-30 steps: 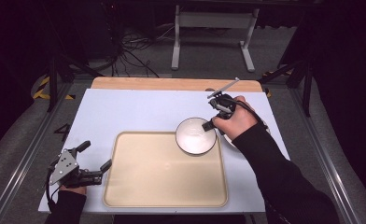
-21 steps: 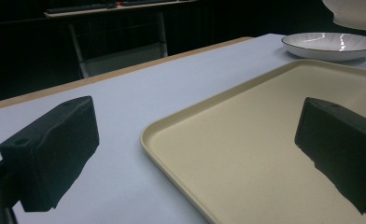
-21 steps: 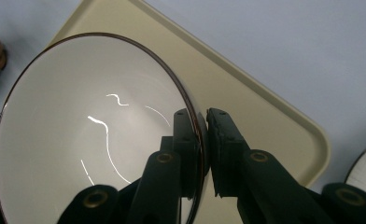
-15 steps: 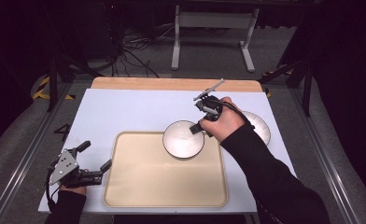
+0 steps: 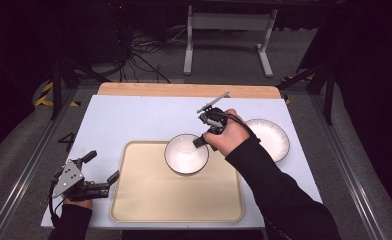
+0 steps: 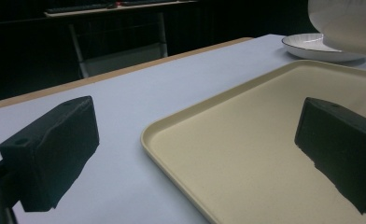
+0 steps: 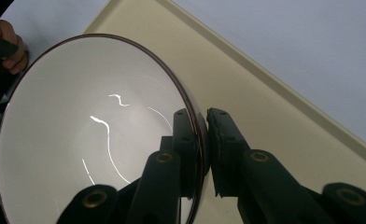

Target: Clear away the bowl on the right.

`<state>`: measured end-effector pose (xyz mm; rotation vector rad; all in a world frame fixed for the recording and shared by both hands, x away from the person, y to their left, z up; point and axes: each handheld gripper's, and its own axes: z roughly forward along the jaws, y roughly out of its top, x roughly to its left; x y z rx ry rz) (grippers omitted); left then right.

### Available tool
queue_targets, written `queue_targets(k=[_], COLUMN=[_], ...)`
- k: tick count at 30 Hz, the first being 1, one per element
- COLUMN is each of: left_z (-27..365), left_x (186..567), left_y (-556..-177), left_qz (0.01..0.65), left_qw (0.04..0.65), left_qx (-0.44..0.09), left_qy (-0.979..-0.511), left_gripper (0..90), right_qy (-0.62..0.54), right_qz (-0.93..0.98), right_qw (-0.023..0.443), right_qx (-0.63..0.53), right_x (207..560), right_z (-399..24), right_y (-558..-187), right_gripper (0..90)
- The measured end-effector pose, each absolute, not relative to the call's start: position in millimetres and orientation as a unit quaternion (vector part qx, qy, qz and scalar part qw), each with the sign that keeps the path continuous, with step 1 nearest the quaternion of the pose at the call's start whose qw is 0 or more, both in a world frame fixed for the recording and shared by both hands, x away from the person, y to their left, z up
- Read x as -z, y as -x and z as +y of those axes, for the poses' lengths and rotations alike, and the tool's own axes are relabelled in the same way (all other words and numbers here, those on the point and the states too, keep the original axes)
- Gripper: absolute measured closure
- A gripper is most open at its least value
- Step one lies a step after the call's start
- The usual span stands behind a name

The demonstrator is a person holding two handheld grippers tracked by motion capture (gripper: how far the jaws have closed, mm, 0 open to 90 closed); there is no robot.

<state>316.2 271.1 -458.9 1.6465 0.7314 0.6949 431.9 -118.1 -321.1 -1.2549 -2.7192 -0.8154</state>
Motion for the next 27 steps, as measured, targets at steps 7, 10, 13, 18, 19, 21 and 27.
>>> queue_targets(k=[7,10,13,18,19,21,27], left_z=[271.4,271.3,271.4,271.4,271.4,271.4,271.4], left_x=[458.8,458.9,458.8,458.8,458.8,458.8,458.8], left_y=[-316.2,-316.2,-316.2,-316.1,-316.1,-316.1,-316.1], left_qz=[0.312,0.312,0.312,0.312,0.311,0.312,0.311], left_qw=[0.569,0.569,0.568,0.568,0.568,0.568,0.569], left_qx=[-0.295,-0.296,-0.295,-0.296,-0.296,-0.296,-0.295], left_qy=[-0.701,-0.701,-0.702,-0.702,-0.702,-0.702,-0.702], left_gripper=[0.3,0.3,0.3,0.3,0.3,0.3,0.3], right_qy=[0.405,0.403,0.401,0.4,0.4,0.4,0.398], right_qz=[-0.877,-0.878,-0.88,-0.882,-0.882,-0.883,-0.885], right_qw=[0.027,0.033,0.039,0.042,0.043,0.045,0.047], right_qx=[0.257,0.255,0.25,0.247,0.244,0.242,0.237], right_x=[337.7,344.6,352.2,360.5,363.1,367.3,376.2], right_z=[-112.0,-108.8,-105.0,-101.5,-100.6,-99.2,-96.0], right_y=[-433.7,-433.4,-432.7,-432.3,-432.4,-432.5,-432.8], right_gripper=[81.6,81.5,81.3,81.2,81.2,81.1,81.0])
